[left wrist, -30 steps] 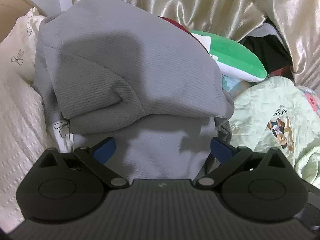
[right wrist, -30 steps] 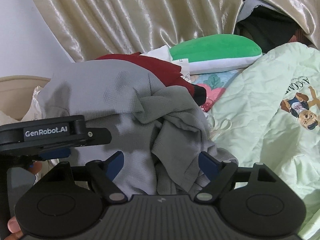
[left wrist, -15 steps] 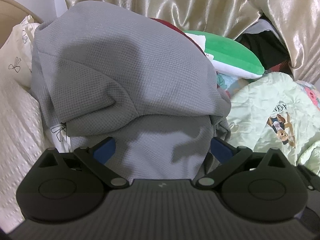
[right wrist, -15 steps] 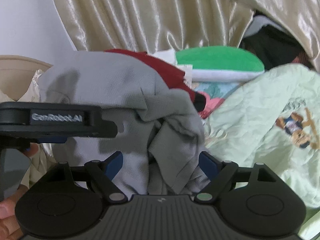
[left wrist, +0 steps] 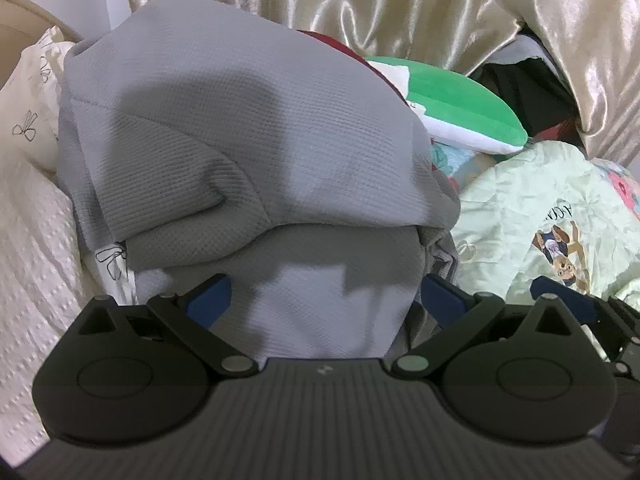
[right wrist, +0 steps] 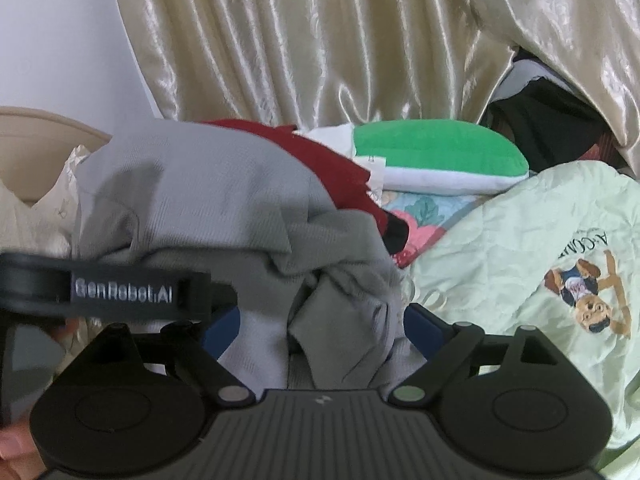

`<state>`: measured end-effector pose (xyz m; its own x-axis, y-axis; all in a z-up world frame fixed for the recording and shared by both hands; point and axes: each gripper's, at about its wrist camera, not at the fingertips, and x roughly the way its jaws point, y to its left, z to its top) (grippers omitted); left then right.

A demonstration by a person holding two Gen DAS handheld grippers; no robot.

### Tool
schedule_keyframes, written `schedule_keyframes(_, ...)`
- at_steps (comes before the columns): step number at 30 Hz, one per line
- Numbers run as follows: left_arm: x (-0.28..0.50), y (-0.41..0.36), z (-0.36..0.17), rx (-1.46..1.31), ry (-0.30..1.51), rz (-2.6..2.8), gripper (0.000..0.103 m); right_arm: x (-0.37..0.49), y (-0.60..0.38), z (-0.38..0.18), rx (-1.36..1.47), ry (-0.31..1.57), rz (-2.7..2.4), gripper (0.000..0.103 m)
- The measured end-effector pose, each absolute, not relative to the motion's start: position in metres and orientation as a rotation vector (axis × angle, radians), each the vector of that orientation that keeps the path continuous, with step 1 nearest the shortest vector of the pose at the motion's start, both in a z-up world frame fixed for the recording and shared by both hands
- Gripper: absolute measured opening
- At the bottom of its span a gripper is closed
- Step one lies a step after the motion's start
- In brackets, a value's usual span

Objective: Fold large clothes
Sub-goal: 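Reach both grippers toward the grey waffle shirt on the clothes pile, then grasp the grey shirt with the right gripper and lift it onto the quilt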

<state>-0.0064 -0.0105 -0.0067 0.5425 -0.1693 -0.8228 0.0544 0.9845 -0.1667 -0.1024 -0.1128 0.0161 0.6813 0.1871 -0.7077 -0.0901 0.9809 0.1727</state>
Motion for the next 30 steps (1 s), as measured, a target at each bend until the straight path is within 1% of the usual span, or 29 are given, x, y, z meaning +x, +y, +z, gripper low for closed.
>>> schedule_keyframes(8, -0.005, -0.011, -0.009, -0.1, 0.992, -0.131, 0.103, -0.104, -0.111, 0.005, 0.129, 0.812, 0.167, 0.092)
schedule_keyframes(12, -0.002, 0.003, -0.011, -0.147, 0.988, -0.084, 0.103, -0.103, -0.114, -0.014, 0.14, 0.826, 0.181, 0.092)
schedule_keyframes(17, 0.005, 0.036, -0.018, -0.302, 0.99, 0.01, 0.103, -0.099, -0.129, -0.036, 0.276, 0.809, 0.167, 0.092)
schedule_keyframes(21, 0.003, 0.038, -0.017, -0.32, 0.98, 0.002, 0.103, -0.086, -0.129, -0.04, 0.347, 0.769, 0.18, 0.092)
schedule_keyframes(24, 0.003, 0.038, -0.016, -0.322, 0.981, -0.002, 0.103, -0.066, -0.119, -0.041, 0.303, 0.742, 0.188, 0.092)
schedule_keyframes(28, 0.001, 0.042, -0.015, -0.364, 0.971, -0.011, 0.103, -0.04, -0.106, -0.038, 0.23, 0.66, 0.206, 0.092)
schedule_keyframes(29, 0.001, 0.043, -0.014, -0.369, 0.97, -0.014, 0.103, -0.037, -0.105, -0.036, 0.223, 0.644, 0.208, 0.089)
schedule_keyframes(30, 0.001, 0.043, -0.014, -0.37, 0.971, -0.016, 0.103, -0.034, -0.103, -0.033, 0.219, 0.628, 0.218, 0.069)
